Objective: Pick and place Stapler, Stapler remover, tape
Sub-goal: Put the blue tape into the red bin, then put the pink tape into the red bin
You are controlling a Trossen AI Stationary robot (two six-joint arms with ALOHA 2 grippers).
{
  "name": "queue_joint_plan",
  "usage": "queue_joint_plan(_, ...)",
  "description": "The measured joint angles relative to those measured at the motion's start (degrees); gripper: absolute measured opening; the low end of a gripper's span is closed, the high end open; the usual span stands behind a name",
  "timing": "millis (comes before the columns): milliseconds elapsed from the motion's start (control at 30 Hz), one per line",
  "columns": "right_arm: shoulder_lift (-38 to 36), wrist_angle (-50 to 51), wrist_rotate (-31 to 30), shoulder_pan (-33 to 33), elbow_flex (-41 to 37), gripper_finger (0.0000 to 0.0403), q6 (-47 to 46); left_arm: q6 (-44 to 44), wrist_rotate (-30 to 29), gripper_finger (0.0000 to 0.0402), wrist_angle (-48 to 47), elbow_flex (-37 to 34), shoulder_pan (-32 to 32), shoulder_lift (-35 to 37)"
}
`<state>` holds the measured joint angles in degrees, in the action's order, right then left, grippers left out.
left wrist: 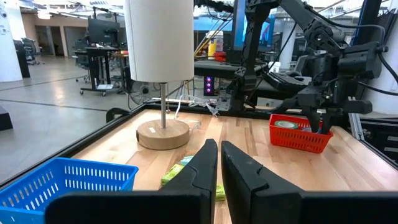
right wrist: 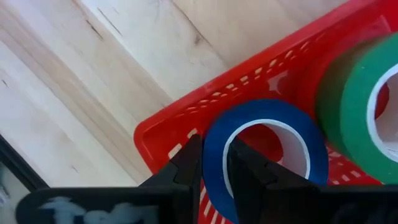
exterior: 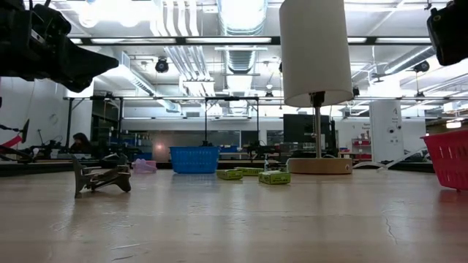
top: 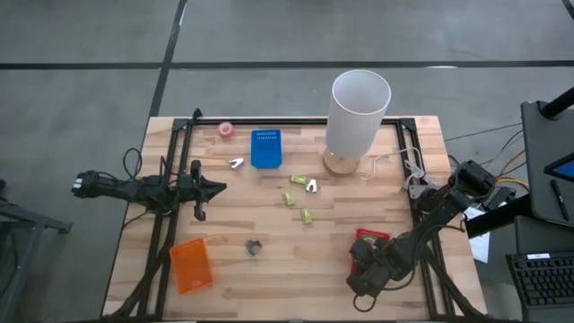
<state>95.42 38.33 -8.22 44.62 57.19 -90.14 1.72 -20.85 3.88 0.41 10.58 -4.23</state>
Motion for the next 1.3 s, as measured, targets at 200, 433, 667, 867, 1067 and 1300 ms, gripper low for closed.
queue_joint_plan(200, 0.0, 0.0, -1.0, 0.0, 0.5, 0.0081, 1.3, 0.0, 0.0, 0.0026, 0.0, 0.0, 0.0, 0.0)
queue_joint_plan(433, -0.6, 0.2, -0.8, -0.2, 0.5, 0.0167, 4.7, 0.0, 0.0, 0.0026, 0.0, 0.0, 0.0, 0.0)
queue_joint_plan(667, -7.0, 0.0, -3.8, 0.0, 0.5, 0.0206, 10.0, 0.0, 0.0, 0.0026, 0.0, 0.0, 0.0, 0.0)
queue_joint_plan(867, -13.4, -0.1, -13.4, 0.5, 0.6, 0.0204, 18.5, 0.0, 0.0, 0.0026, 0.0, 0.0, 0.0, 0.0)
queue_joint_plan(1067, -17.6, -2.0, -33.0, 0.5, 0.6, 0.0203, 30.0, 0.0, 0.0, 0.0026, 0.0, 0.0, 0.0, 0.0)
queue_joint_plan(1300, -18.3, -8.2, -42.8, 0.5, 0.6, 0.0205, 41.5, -0.3, 0.0, 0.0026, 0.1, 0.0, 0.0, 0.0)
